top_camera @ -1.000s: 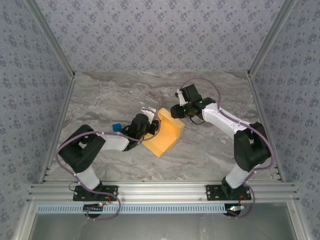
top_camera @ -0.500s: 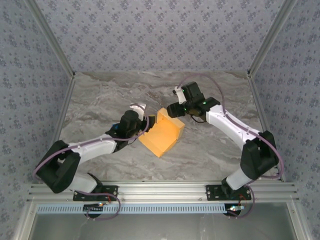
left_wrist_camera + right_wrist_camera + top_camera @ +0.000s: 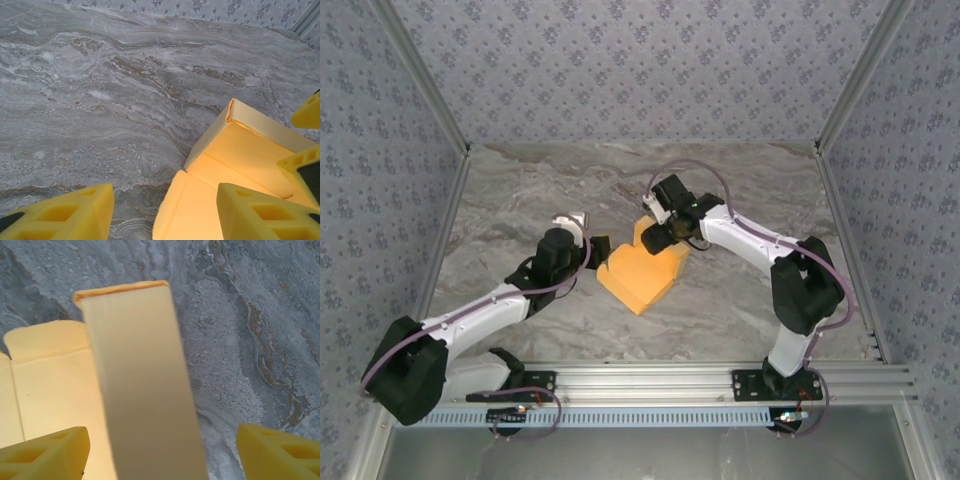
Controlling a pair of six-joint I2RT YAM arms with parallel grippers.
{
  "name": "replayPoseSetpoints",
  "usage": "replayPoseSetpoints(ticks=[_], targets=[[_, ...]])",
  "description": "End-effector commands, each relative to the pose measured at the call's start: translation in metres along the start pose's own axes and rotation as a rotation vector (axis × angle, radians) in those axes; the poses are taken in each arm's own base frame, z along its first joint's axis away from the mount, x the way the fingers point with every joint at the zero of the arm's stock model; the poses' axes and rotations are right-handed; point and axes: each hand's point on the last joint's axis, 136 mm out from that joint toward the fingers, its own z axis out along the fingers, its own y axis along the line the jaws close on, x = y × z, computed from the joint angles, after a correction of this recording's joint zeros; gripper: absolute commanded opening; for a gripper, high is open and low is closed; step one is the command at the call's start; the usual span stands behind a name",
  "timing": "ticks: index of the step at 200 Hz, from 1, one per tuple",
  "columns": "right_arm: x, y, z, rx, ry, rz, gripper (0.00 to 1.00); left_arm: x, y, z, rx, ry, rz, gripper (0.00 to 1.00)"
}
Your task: Fold the paper box
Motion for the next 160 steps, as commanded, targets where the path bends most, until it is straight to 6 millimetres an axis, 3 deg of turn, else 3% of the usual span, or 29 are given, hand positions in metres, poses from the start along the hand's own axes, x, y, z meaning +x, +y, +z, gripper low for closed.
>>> replayPoseSetpoints(ticks=[1, 59, 115, 160], targets=[[0.0, -0.002, 0.001, -0.049, 0.029, 0.015, 0.75, 0.006, 0.006, -0.005, -0.014, 0.012, -0.014, 0.56], [0.012, -0.02, 0.013, -0.247, 0.035, 0.196, 0.64, 0.01, 0.006, -0.006, -0.006, 0.02, -0.021, 0.57], [0.032, -0.058, 0.029, -0.366, 0.015, 0.444, 0.61, 0.011, 0.005, -0.008, 0.005, 0.021, -0.029, 0.57], [0.047, -0.07, 0.026, -0.456, -0.043, 0.587, 0.55, 0.011, 0.004, -0.007, 0.008, 0.017, -0.032, 0.57]])
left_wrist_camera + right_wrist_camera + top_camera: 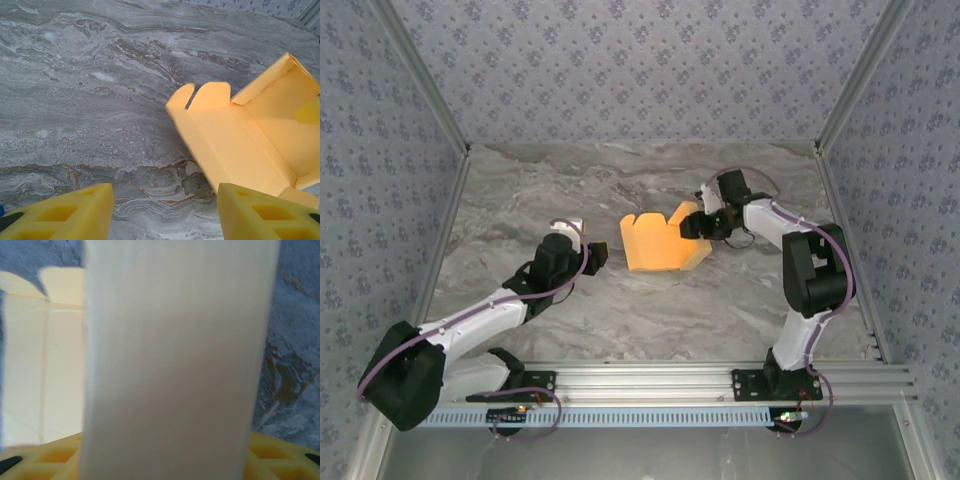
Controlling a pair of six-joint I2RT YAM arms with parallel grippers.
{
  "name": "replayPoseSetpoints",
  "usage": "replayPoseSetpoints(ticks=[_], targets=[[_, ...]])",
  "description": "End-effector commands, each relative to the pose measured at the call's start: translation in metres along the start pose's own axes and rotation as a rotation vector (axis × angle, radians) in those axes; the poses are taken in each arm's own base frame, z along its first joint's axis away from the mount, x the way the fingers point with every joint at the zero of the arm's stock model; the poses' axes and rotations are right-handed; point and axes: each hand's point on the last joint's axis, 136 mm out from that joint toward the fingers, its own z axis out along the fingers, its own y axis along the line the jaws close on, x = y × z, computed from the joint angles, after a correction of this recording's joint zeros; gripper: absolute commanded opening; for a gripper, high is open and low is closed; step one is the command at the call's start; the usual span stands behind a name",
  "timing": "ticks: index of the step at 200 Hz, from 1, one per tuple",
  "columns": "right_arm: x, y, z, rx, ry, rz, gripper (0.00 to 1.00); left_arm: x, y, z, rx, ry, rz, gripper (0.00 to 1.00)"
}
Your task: Fold the paper box
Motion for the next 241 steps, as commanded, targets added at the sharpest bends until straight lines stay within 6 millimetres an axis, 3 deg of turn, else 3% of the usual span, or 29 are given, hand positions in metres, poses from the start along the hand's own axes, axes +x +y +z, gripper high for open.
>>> replayPoseSetpoints(ticks=[1, 33, 89, 127, 168, 206, 241], targets=[[0.006, 0.004, -0.001, -0.1, -0.016, 0.087, 0.55, -0.005, -0.002, -0.002, 0.016, -0.017, -0.016, 0.57], [0.005, -0.004, -0.009, -0.135, -0.061, 0.158, 0.56, -0.003, -0.004, 0.002, 0.026, -0.009, -0.023, 0.57], [0.012, -0.023, -0.015, -0.126, -0.094, 0.221, 0.71, -0.001, -0.007, 0.008, 0.039, 0.001, -0.028, 0.57], [0.01, -0.031, -0.025, -0.09, -0.129, 0.23, 0.78, -0.004, -0.031, 0.022, 0.14, 0.039, -0.07, 0.62], [0.015, -0.037, -0.021, -0.082, -0.121, 0.244, 0.73, -0.008, -0.075, 0.057, 0.313, 0.154, -0.198, 0.69], [0.018, -0.042, -0.02, -0.079, -0.122, 0.253, 0.68, 0.006, -0.079, 0.102, 0.312, 0.255, -0.304, 0.7], [0.017, -0.044, -0.02, -0.073, -0.124, 0.252, 0.67, 0.01, -0.094, 0.124, 0.392, 0.301, -0.376, 0.67]])
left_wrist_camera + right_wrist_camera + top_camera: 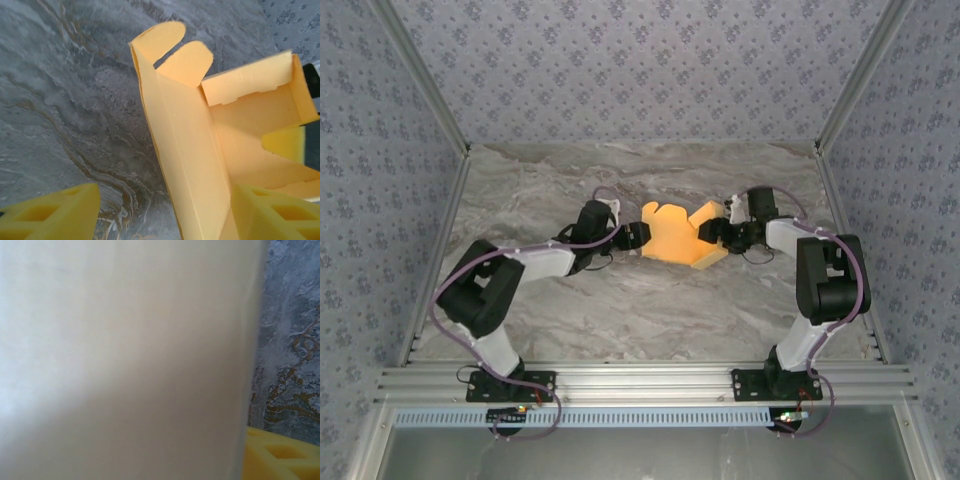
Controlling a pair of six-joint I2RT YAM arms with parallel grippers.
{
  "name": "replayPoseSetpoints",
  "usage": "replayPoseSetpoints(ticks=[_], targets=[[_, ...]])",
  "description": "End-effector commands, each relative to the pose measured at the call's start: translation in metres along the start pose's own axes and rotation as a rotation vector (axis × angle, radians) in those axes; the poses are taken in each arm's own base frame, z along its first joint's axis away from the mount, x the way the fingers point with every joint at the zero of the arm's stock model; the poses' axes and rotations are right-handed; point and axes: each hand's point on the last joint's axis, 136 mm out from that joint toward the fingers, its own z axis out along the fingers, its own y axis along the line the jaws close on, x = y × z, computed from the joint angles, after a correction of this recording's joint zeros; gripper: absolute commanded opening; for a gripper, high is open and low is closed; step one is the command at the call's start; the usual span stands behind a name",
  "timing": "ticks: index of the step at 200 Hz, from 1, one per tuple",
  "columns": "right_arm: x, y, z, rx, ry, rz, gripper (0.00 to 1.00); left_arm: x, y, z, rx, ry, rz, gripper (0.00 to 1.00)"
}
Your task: Fold the paper box
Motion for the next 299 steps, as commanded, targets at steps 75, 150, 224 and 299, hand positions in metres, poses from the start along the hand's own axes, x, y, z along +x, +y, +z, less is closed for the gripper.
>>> replayPoseSetpoints(ticks=[75, 150, 224, 299], targets=[[-0.004, -0.001, -0.008, 0.021, -0.02, 0.001, 0.72, -0.013, -0.03, 0.036, 0.168, 0.064, -0.081, 0.26], [-0.035, 0.017, -0.05, 0.125, -0.142, -0.083, 0.84, -0.023, -0.025, -0.013, -0.068, 0.147, 0.282, 0.06], [-0.036, 0.059, -0.078, 0.145, -0.215, -0.245, 0.85, -0.038, -0.031, -0.066, -0.273, 0.314, 0.729, 0.05], [0.001, 0.086, 0.001, -0.024, 0.05, -0.346, 0.64, -0.027, -0.036, -0.069, -0.26, 0.497, 0.968, 0.04]])
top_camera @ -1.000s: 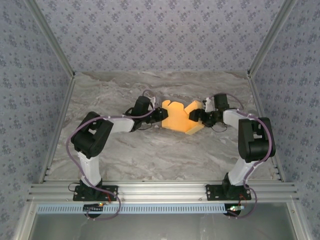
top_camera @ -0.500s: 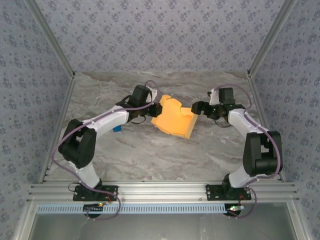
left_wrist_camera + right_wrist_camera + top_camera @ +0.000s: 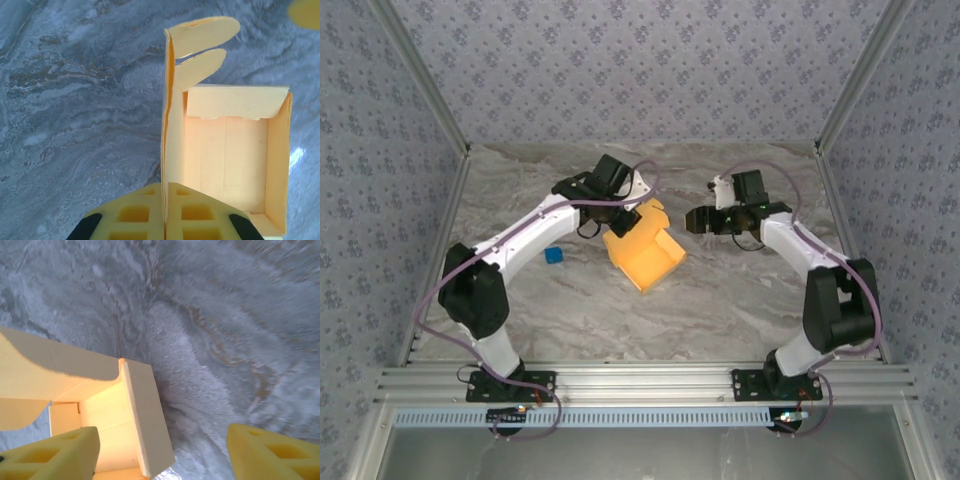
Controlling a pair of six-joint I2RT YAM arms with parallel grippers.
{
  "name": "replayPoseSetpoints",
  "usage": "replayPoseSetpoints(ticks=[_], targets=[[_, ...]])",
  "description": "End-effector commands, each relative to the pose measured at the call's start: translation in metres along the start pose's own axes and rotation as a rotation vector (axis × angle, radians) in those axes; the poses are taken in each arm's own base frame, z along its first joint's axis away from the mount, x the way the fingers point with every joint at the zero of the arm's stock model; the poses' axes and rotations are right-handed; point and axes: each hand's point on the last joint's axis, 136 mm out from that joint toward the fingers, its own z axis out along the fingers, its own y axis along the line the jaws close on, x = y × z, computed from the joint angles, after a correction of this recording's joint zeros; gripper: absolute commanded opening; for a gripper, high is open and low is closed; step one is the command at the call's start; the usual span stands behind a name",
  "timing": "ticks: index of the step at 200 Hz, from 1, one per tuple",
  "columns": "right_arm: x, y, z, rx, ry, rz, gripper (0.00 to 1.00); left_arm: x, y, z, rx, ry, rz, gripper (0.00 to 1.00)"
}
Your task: Fold the paper box
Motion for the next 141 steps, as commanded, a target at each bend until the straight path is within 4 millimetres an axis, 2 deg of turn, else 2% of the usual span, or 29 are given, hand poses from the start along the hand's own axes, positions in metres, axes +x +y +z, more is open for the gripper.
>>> replayPoseSetpoints(ticks=[1, 29, 53, 141], targets=[[0.013, 0.016, 0.02, -0.112, 0.085, -0.012, 0.63, 0.012, -0.003, 0.0, 0.015, 0.088, 0.104, 0.04], [0.028, 0.023, 0.042, -0.205, 0.139, 0.023, 0.51, 0.01, -0.006, 0.001, 0.028, 0.084, 0.125, 0.04], [0.036, 0.027, 0.052, -0.27, 0.174, 0.051, 0.43, 0.008, -0.007, 0.002, 0.033, 0.077, 0.129, 0.04], [0.062, 0.03, 0.061, -0.345, 0.229, 0.114, 0.34, 0.002, -0.005, 0.001, 0.018, 0.059, 0.129, 0.03]])
